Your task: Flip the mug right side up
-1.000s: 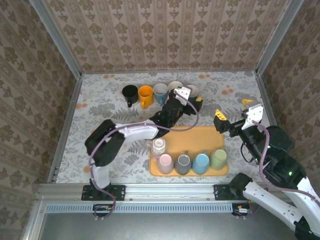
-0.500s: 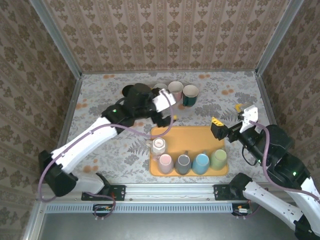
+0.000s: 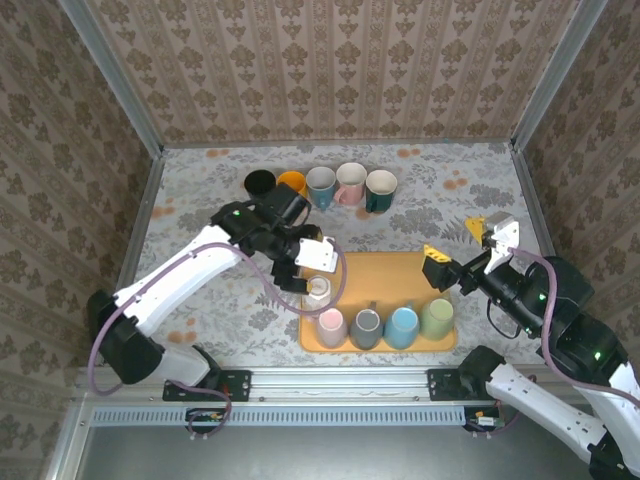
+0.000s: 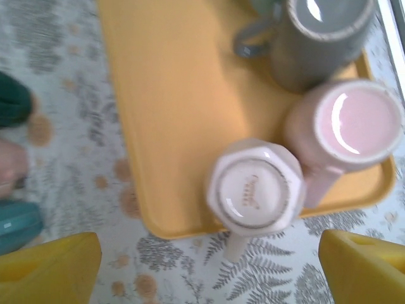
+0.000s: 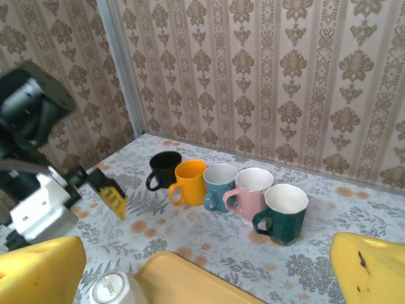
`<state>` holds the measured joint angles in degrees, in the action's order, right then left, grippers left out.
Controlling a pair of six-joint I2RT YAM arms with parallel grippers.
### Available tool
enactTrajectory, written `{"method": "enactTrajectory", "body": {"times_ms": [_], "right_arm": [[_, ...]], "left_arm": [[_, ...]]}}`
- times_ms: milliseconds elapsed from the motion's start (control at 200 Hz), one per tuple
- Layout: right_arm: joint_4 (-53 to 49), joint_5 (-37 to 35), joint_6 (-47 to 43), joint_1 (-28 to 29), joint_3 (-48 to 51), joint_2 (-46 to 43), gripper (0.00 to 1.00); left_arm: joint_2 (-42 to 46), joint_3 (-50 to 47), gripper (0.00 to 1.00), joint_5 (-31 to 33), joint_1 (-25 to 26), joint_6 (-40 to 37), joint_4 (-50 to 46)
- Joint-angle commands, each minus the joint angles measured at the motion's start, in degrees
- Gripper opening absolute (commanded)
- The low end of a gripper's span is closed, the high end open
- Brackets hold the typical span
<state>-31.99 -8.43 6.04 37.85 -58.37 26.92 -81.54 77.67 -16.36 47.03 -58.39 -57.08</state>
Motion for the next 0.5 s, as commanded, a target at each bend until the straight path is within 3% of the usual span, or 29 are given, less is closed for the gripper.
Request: {"method": "enactTrajectory", "body": {"times_ms": [0, 495], "right_arm": [[-0.61, 1.67, 1.08, -0.14, 1.01, -1.75, 1.0], [-1.67, 2.28, 1.25, -0.14, 2.82, -3.1, 1.0]], "left_arm": [[-1.29, 2.09, 0.92, 2.25, 1.63, -5.92, -5.7], [-9.51, 1.13, 0.93, -0.11, 3.35, -7.3, -4.48]]}}
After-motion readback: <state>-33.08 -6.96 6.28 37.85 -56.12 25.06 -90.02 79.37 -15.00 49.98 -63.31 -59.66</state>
